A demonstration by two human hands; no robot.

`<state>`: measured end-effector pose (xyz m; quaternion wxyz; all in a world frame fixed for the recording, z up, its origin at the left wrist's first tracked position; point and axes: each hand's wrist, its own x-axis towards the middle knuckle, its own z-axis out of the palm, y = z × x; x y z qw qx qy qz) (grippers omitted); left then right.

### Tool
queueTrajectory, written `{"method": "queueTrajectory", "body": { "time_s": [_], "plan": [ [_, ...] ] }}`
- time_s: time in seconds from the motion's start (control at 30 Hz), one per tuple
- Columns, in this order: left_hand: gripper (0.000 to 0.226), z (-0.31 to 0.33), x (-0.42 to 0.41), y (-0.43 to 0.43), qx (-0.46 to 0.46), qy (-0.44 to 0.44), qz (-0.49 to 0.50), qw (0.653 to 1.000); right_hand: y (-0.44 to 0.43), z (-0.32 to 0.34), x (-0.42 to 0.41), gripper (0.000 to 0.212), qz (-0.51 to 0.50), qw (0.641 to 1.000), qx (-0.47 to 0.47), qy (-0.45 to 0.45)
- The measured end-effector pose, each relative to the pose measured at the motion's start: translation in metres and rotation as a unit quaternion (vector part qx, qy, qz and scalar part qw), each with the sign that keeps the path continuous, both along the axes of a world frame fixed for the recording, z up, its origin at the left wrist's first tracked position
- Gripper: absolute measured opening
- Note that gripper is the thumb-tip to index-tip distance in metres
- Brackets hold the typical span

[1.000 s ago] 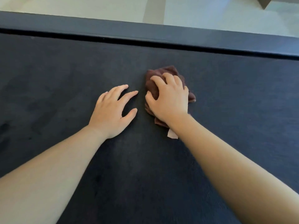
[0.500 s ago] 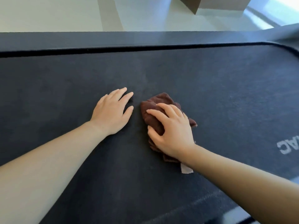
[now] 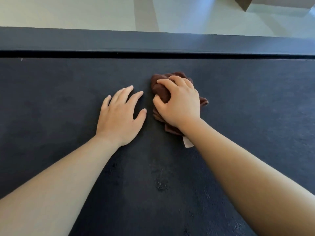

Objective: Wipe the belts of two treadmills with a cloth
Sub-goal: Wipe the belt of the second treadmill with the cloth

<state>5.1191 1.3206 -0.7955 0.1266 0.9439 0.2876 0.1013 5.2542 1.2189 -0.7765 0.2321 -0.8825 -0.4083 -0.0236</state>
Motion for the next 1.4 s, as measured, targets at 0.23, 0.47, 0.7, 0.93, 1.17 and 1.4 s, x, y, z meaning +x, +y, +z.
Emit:
{"method": "queueTrajectory", "body": {
  "time_s": [0.23,0.47,0.7,0.93,1.17,1.4],
  "plan": [
    [0.057,0.004,0.0,-0.003,-0.016,0.016,0.011,1.0,0.06,-0.004,0.042,0.046,-0.016,1.0,0.02,-0.003],
    [0.055,0.003,0.002,-0.001,-0.016,0.017,0.011,1.0,0.078,-0.003,0.054,0.045,-0.013,1.0,0.014,0.002],
    [0.056,0.0,0.002,0.001,-0.007,-0.004,0.007,1.0,0.053,-0.001,0.037,0.045,0.004,1.0,-0.008,-0.004],
    [0.049,0.002,-0.003,-0.002,-0.017,-0.013,-0.008,1.0,-0.026,0.0,-0.033,0.043,-0.009,1.0,-0.016,-0.007],
    [0.049,0.006,-0.07,0.001,-0.026,0.008,-0.093,0.995,-0.086,0.002,-0.132,0.042,0.016,1.0,0.001,0.01],
    [0.055,0.008,-0.091,0.034,-0.001,0.006,-0.039,0.999,-0.036,0.002,-0.138,0.045,0.044,0.999,0.013,0.014]
  ]
}}
